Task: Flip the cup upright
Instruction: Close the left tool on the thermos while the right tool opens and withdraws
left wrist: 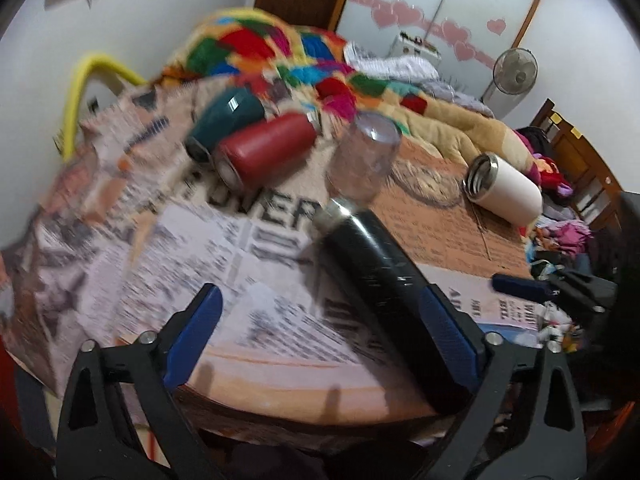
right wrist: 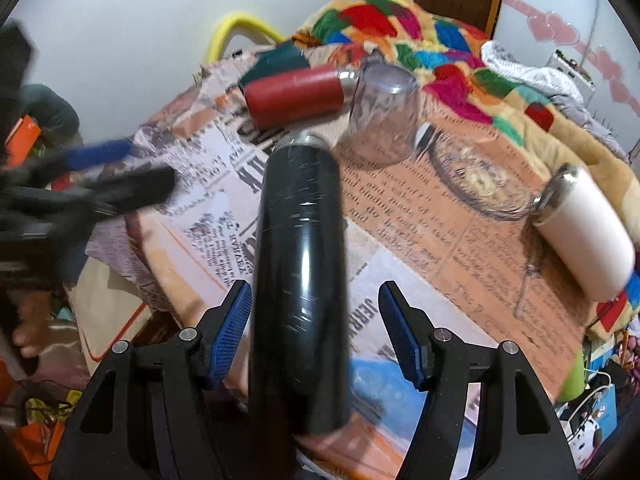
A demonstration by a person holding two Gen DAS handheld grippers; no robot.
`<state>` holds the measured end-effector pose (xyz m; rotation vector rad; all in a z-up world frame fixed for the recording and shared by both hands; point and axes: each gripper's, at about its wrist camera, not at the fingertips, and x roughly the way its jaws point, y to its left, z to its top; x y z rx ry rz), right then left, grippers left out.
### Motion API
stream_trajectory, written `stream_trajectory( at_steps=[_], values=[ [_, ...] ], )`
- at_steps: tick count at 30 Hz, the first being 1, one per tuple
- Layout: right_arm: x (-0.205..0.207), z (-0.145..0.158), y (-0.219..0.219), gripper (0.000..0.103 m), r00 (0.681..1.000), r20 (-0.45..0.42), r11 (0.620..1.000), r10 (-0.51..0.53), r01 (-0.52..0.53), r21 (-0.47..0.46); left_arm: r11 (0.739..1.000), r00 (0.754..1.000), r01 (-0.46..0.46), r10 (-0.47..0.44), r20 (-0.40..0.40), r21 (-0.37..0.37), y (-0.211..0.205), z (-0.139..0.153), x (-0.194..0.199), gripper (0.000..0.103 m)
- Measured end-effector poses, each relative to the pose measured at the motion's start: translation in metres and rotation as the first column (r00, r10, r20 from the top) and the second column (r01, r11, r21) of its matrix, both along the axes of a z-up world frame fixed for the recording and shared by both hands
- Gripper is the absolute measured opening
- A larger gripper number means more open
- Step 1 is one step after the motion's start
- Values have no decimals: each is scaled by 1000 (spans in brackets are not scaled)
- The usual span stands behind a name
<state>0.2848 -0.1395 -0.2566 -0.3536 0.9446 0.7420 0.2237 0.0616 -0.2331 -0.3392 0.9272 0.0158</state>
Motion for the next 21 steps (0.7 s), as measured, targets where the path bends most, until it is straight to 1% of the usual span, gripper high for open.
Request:
stream_trajectory(
  at_steps=[1,3,4,6,7,8,10,12,16,19,21],
  values=[
    [-3,5,-5,64,1000,14,1000,-15,15,10,1000,1000,4,-5,-30,-31,-2,-7,4,94],
    [-8,13,-16,68,998,43,998,-56,55,26,997,997,5,-11,-78,-79,-5,-19,9,88],
    [-11,16,-21,69,995,61,996,-81,79,34,995,994,2,-13,-108,-104,-7,-26,12,83],
    [-15,23,-30,71,988,90,991,-126,122,48,990,989,0,-20,-144,-139,-10,-35,15,81],
    [-16,24,-33,72,985,94,988,-144,139,61,986,988,-1,-24,-151,-166,-11,-37,16,80],
    [-18,26,-38,73,982,89,984,-168,160,83,986,987,-4,-23,-159,-169,-12,-39,17,80],
    [-19,28,-44,74,977,81,976,-197,188,111,989,986,-1,-24,-166,-148,-17,-40,20,80],
    [-23,30,-48,74,969,93,968,-228,215,131,994,982,-15,-7,-189,-111,-20,-43,24,80],
    [-30,31,-53,74,956,102,952,-276,257,169,996,973,-27,6,-230,-89,-21,-51,36,78],
    [-33,30,-60,74,948,89,939,-307,286,192,997,971,-29,10,-239,-77,-22,-55,41,78],
    [-33,28,-64,74,944,71,931,-322,302,205,998,971,-21,7,-238,-53,-24,-57,45,78]
  ],
)
